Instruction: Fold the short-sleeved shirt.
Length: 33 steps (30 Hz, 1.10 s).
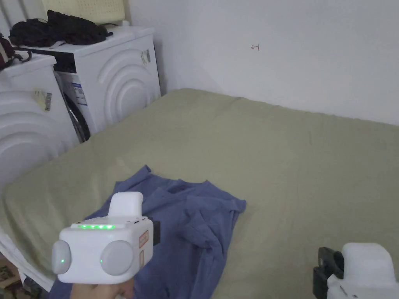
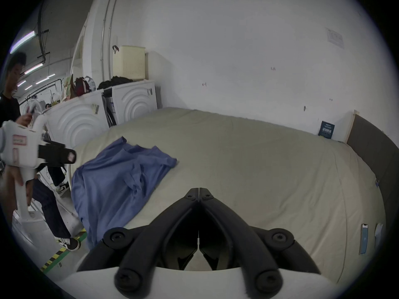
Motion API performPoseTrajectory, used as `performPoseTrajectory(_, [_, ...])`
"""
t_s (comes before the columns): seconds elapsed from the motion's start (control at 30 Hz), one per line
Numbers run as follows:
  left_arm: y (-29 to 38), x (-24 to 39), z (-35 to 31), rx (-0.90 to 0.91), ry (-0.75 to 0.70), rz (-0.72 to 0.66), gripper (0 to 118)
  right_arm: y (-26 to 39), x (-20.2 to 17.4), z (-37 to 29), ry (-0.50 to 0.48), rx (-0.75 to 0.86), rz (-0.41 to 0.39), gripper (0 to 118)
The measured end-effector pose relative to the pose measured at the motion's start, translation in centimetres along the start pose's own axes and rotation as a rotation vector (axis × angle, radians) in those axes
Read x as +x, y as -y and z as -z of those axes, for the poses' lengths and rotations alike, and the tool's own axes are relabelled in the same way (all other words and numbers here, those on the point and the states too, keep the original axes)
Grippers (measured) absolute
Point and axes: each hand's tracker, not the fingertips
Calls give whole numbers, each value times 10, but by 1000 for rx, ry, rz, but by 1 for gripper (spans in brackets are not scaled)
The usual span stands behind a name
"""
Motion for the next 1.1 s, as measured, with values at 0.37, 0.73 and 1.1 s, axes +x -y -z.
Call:
performPoseTrajectory(0.37, [22, 17, 125, -281, 3, 42, 42, 44, 14, 31, 24, -144, 36, 0])
performPoseTrajectory(0.73, [33, 24, 128, -379, 97, 63, 113, 56, 6, 35, 5, -183, 33, 0])
performPoseTrajectory(1.1, [31, 27, 123, -341, 60, 143, 0, 51, 14, -2, 34, -165, 35, 0])
